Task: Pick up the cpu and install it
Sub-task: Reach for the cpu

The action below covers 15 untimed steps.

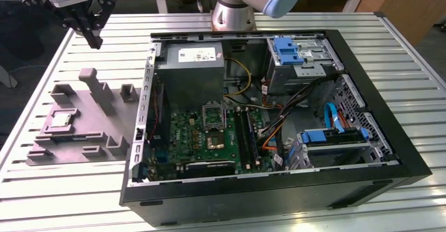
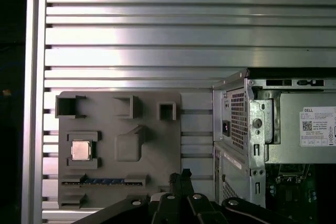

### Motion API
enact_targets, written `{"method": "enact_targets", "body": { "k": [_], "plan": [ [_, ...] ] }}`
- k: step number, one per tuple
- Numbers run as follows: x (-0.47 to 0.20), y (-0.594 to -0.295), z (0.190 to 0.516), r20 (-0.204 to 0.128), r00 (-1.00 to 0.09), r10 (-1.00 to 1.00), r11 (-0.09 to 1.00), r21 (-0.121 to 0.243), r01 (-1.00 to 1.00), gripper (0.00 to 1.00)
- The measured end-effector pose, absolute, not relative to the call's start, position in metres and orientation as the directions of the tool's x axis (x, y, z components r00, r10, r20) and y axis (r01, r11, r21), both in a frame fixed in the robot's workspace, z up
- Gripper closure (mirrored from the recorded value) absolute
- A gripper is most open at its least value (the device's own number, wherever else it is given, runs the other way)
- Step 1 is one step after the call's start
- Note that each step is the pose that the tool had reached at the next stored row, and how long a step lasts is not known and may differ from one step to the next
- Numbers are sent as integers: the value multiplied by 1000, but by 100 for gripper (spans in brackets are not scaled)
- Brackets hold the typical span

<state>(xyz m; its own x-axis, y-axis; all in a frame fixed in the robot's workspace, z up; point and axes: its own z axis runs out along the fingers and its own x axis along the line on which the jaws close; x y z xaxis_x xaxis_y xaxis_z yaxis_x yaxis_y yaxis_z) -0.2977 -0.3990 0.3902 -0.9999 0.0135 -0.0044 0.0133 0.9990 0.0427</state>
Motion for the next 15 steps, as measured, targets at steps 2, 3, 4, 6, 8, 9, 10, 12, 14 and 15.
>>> {"method": "enact_targets", "body": {
  "k": [2,3,4,6,8,9,10,12,14,15],
  "plan": [
    [-299,-399,390,-4,-1000,13,999,43,13,89],
    [-300,-399,390,-4,-1000,13,999,43,13,89],
    [-300,-399,390,-4,-1000,13,999,43,13,89],
    [-301,-399,390,-3,-1000,13,999,43,13,89],
    [-303,-399,390,-3,-1000,13,999,43,13,89],
    [-304,-399,390,-3,-1000,13,999,43,13,89],
    [-306,-399,390,-2,-1000,13,999,43,13,89],
    [-309,-399,390,-2,-1000,13,999,43,13,89],
    [-314,-399,390,-2,-1000,13,999,43,13,89],
    [-317,-399,390,-2,-1000,13,999,43,13,89]
  ]
}}
